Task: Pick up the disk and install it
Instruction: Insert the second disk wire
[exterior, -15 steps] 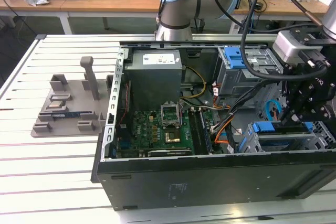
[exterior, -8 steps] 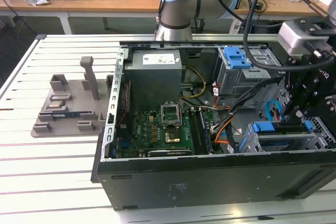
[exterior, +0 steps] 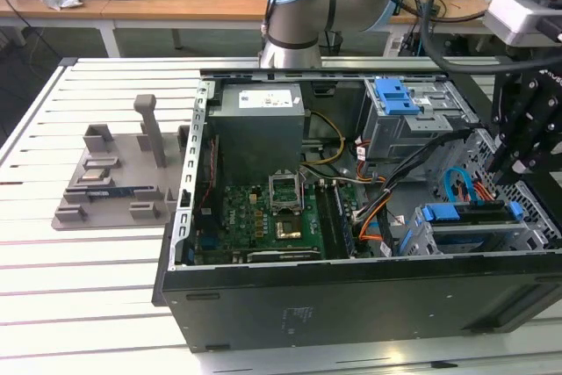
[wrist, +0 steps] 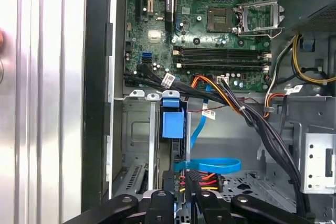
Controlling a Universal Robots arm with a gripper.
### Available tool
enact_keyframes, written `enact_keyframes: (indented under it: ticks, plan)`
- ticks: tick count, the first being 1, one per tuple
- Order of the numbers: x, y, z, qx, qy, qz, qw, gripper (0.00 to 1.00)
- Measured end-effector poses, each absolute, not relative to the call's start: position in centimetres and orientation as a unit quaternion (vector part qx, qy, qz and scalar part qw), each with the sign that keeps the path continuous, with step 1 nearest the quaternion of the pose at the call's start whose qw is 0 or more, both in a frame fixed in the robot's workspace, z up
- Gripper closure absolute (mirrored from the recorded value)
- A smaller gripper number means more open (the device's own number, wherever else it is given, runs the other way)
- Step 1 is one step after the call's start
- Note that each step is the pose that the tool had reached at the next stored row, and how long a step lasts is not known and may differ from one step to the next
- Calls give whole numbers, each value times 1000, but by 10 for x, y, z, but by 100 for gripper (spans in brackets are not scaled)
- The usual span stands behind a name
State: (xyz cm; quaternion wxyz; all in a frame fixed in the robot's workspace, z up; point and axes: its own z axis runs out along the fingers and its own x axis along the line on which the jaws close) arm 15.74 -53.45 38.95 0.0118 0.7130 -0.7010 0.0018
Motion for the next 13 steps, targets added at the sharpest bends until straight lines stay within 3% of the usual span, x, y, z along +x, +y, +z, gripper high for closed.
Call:
enact_keyframes:
  ticks: [13]
  plan:
    - [157,-534,431,713,-701,2,12,76]
